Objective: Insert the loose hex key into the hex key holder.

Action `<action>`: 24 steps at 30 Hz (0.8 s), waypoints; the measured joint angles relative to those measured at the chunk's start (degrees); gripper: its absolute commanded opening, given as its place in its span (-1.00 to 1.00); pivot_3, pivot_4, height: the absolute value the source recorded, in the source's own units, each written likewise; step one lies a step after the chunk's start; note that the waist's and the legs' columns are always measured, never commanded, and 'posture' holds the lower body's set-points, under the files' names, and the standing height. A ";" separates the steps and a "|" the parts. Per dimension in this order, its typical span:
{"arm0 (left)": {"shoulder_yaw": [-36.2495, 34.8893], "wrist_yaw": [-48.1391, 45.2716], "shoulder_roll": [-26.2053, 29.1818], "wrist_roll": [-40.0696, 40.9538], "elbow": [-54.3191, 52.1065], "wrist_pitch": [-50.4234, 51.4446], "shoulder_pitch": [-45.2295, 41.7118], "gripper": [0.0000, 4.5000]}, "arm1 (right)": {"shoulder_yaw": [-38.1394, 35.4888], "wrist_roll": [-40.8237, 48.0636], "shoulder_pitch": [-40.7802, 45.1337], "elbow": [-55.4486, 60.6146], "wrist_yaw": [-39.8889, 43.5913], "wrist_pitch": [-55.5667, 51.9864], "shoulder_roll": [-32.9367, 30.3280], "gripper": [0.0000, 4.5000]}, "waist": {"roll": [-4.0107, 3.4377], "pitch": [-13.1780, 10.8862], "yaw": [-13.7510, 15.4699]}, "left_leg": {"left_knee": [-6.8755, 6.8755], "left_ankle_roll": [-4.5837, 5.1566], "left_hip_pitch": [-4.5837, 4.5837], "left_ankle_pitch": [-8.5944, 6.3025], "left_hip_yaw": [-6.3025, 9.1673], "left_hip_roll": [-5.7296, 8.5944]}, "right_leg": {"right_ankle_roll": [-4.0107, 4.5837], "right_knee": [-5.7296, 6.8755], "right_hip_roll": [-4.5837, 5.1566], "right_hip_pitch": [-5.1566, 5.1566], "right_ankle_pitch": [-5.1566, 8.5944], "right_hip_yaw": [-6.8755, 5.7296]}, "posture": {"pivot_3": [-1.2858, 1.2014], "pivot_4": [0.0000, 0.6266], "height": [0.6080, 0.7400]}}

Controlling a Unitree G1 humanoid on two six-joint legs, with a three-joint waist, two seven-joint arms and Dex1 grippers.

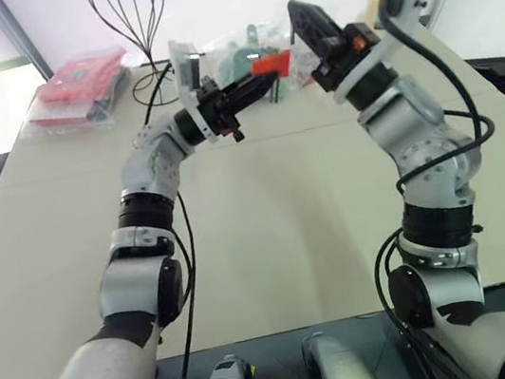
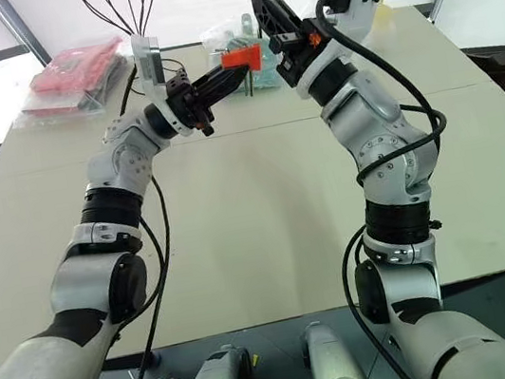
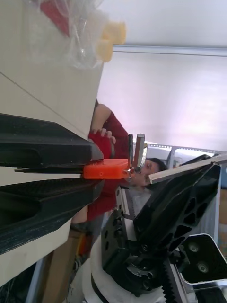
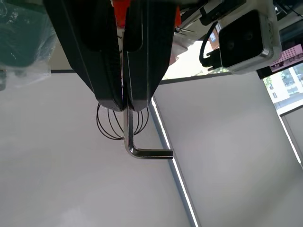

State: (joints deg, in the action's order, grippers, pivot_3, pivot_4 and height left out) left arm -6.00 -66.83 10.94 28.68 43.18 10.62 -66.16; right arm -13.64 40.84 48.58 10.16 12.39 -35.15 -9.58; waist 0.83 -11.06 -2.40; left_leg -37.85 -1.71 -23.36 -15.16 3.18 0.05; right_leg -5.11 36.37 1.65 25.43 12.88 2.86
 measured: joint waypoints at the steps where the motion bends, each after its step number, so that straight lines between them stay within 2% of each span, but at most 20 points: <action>1: 0.00 -0.10 -0.03 -0.04 0.18 -0.07 -0.01 -1.00 | 0.11 0.08 -0.24 0.12 -0.09 0.00 -0.01 -0.98 | 0.00 0.00 -0.02 | 0.00 0.00 0.00 0.00 0.00 0.00 | 0.00 0.00 0.00 0.00 0.00 0.00 | 0.03 -0.52 1.00; 24: -0.51 -1.51 -0.33 0.05 0.80 0.40 -0.01 -1.00 | 0.37 0.44 -0.55 0.34 -0.73 0.14 -0.12 -0.98 | 0.00 0.00 -0.03 | -0.05 0.00 0.01 0.00 0.00 0.00 | 0.00 0.09 -0.01 0.01 0.00 0.00 | 0.03 -0.52 1.00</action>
State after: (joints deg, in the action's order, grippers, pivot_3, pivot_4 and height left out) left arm -6.51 -68.33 10.61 28.73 43.98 11.02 -66.17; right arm -13.27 41.28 48.03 10.50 11.66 -35.01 -9.70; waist 0.83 -11.06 -2.43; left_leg -37.90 -1.71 -23.35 -15.16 3.18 0.05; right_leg -5.11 36.46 1.64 25.44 12.88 2.86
